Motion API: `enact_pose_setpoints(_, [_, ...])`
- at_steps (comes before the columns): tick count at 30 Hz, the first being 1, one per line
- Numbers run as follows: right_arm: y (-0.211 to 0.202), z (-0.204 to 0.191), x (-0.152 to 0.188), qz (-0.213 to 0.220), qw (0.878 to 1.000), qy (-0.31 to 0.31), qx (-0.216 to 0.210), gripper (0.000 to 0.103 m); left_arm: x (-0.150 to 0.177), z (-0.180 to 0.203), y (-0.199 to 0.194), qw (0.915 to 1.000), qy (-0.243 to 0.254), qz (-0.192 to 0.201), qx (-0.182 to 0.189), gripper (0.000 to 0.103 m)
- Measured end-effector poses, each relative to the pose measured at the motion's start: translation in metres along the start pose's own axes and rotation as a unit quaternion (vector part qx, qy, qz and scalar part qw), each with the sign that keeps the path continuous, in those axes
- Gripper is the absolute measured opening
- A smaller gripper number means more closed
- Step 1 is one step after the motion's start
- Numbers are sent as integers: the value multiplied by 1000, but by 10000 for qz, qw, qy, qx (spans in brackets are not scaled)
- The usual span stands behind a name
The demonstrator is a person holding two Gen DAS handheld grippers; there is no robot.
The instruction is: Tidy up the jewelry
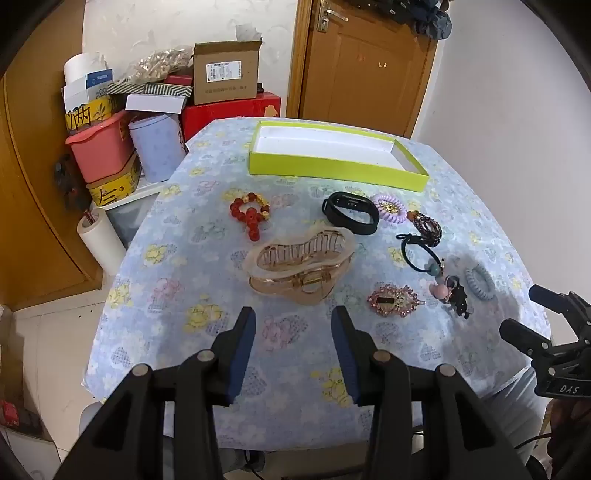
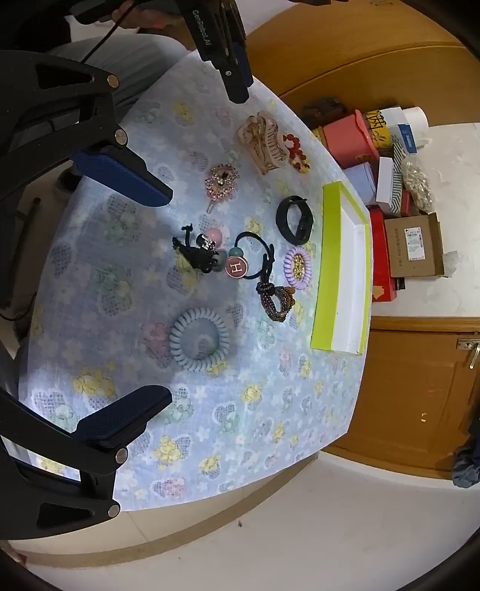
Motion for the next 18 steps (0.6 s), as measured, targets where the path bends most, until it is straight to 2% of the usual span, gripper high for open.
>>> enact_pose_setpoints(18, [2, -4, -1, -52, 10000, -81, 2, 98, 5, 1, 5, 9999, 15, -156, 55, 44])
Point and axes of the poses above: each gripper's, at about its wrist camera, not at the fingertips, and y roughly the way its jaws point, z to its right, x to its underside, the point moved 8 cm from there along y, roughly the way its jaws point, and after that the axes turned 3 degrees about -z, right-handed, at the moved point
